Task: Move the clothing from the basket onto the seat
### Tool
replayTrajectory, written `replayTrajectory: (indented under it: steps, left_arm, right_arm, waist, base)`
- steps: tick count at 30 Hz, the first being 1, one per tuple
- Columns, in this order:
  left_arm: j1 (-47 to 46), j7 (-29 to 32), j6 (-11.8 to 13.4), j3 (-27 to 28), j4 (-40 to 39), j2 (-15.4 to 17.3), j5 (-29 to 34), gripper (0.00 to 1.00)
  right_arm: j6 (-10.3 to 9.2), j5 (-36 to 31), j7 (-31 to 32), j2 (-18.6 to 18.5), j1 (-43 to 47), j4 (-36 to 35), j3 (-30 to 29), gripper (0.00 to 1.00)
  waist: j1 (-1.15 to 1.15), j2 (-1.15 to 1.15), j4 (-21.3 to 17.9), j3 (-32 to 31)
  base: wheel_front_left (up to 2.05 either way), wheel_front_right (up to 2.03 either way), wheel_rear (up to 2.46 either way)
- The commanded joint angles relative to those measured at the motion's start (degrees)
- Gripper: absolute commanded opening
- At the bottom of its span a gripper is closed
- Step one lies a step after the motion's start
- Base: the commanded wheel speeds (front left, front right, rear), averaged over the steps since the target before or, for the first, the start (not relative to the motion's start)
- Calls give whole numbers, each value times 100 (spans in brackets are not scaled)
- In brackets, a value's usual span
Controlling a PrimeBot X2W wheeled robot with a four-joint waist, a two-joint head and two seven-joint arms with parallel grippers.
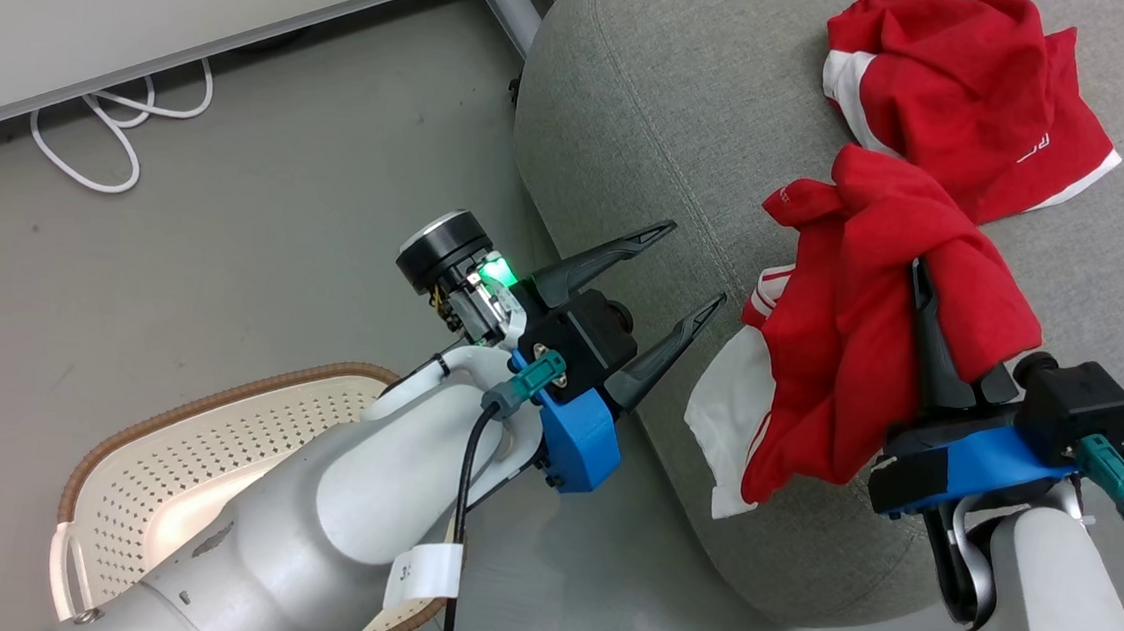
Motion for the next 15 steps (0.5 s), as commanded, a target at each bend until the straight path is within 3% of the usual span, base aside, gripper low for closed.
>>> replayTrajectory:
  steps: [1, 15]
  left_arm:
    - [9, -27, -6, -27, 21, 17, -25, 100]
    - [-135, -27, 77, 21, -153, 44, -19, 100]
  right_arm:
    - [0, -17, -6, 24, 78, -38, -24, 0]
    - [0, -31, -6, -111, -485, -277, -76, 0]
  waist:
    - [0, 0, -7, 9]
    - [0, 0, 136, 243]
  base:
    - [0, 0, 0]
    - [0, 0, 0]
